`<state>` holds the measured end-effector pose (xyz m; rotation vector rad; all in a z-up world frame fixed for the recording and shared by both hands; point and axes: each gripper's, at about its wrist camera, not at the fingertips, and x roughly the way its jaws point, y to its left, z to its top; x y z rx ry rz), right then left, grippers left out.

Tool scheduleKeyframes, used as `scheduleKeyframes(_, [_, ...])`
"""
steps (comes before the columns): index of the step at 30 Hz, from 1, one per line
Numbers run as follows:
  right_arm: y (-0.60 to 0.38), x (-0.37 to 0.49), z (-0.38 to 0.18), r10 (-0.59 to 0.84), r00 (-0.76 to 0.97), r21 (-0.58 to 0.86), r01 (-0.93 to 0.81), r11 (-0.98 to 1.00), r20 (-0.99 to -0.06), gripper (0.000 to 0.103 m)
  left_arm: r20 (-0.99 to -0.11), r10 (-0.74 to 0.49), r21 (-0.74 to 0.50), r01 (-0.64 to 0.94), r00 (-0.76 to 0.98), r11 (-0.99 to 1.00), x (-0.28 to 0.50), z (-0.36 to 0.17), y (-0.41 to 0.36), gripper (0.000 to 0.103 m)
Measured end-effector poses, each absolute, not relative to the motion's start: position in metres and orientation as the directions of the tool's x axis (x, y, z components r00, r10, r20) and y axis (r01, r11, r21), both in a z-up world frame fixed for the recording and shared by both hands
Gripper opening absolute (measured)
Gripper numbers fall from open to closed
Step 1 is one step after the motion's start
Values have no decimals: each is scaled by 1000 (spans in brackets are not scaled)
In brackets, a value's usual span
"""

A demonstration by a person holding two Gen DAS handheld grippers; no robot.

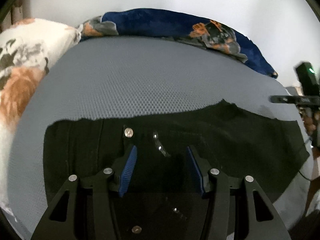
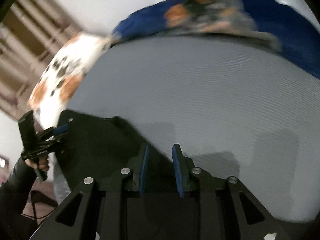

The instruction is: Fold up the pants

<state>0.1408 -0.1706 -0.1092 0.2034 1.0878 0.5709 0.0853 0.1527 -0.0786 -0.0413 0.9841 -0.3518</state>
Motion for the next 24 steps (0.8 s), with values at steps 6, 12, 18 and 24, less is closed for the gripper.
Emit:
scheduleKeyframes(6, [-103, 176, -130, 561, 210, 435, -440, 785, -801, 28, -780, -395, -291, 277, 485, 916, 85, -91, 172, 51])
scheduleKeyframes(12, [-67, 190, -144, 575, 133, 450, -491, 746, -807, 28, -734, -493, -439, 227, 467, 869, 90, -99, 201, 27])
scheduleKeyframes(18, [-62, 193, -136, 549, 217, 388, -506, 771, -808, 8, -732, -490, -446, 210, 474, 870, 92, -100, 207, 18])
scheduleKeyframes(24, [-61, 198, -149, 528, 239, 384, -461, 800, -815, 9, -732, -485, -438, 215, 479, 873, 90, -96, 206, 18])
